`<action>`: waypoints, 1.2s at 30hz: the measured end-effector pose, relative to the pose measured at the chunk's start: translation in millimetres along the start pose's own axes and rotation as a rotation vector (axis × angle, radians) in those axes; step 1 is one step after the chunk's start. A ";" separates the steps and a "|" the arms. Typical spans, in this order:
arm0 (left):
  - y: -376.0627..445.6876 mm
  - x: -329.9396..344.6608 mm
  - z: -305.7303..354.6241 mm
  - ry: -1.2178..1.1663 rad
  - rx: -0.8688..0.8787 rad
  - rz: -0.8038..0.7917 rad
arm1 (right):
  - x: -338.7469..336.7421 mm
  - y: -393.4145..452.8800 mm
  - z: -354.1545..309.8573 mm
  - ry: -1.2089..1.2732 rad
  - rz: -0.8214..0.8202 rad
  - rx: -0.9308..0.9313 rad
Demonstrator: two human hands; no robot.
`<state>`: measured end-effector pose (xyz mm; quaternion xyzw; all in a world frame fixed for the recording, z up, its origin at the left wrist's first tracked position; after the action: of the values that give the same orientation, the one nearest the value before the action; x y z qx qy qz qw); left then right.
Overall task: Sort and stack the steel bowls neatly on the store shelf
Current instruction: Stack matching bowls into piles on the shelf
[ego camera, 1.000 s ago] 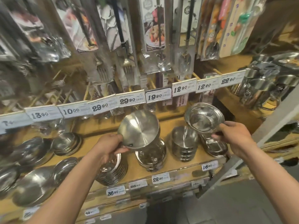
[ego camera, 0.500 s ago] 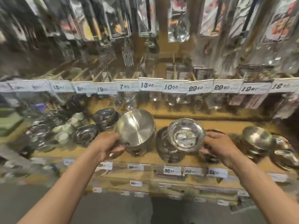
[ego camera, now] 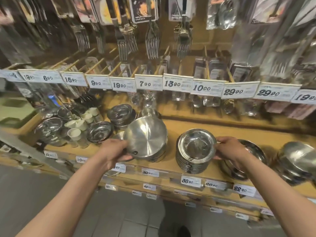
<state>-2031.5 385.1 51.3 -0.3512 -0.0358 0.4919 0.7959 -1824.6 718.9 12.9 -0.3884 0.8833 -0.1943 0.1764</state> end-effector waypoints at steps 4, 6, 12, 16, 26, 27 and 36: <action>12.8 10.0 4.0 0.010 -0.026 0.007 | -0.6 9.1 -0.8 -0.053 -0.005 0.007; 17.5 13.1 4.2 -0.002 -0.043 0.011 | -0.1 10.7 -0.1 -0.078 -0.010 0.014; 27.4 13.6 3.4 -0.036 -0.077 0.023 | -12.8 7.0 -17.8 -0.305 0.095 -0.064; 33.2 6.2 10.7 -0.030 -0.065 -0.017 | -4.3 4.9 -42.3 -0.259 0.151 -0.180; 62.5 -34.8 25.4 0.017 0.004 -0.126 | 150.1 -22.1 -45.7 0.185 -0.248 -0.125; 67.3 -43.5 25.5 0.020 0.013 -0.123 | 165.9 -21.4 -44.3 0.240 -0.251 -0.104; 94.6 -93.4 -7.8 -0.021 0.037 -0.086 | 282.4 -13.8 -31.3 0.267 -0.225 -0.011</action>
<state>-2148.0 331.0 16.1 -0.3294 -0.0499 0.4615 0.8222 -2010.1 503.5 1.1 -0.4567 0.8509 -0.2577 0.0324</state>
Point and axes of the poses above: each hand's wrist, its own y-axis towards the middle knuckle, its own x-axis out of the palm, z = x × y, the point moved 5 cm from there along y, towards the middle knuckle, and after that the axes turned 13 degrees about y, right-handed, at the moved point
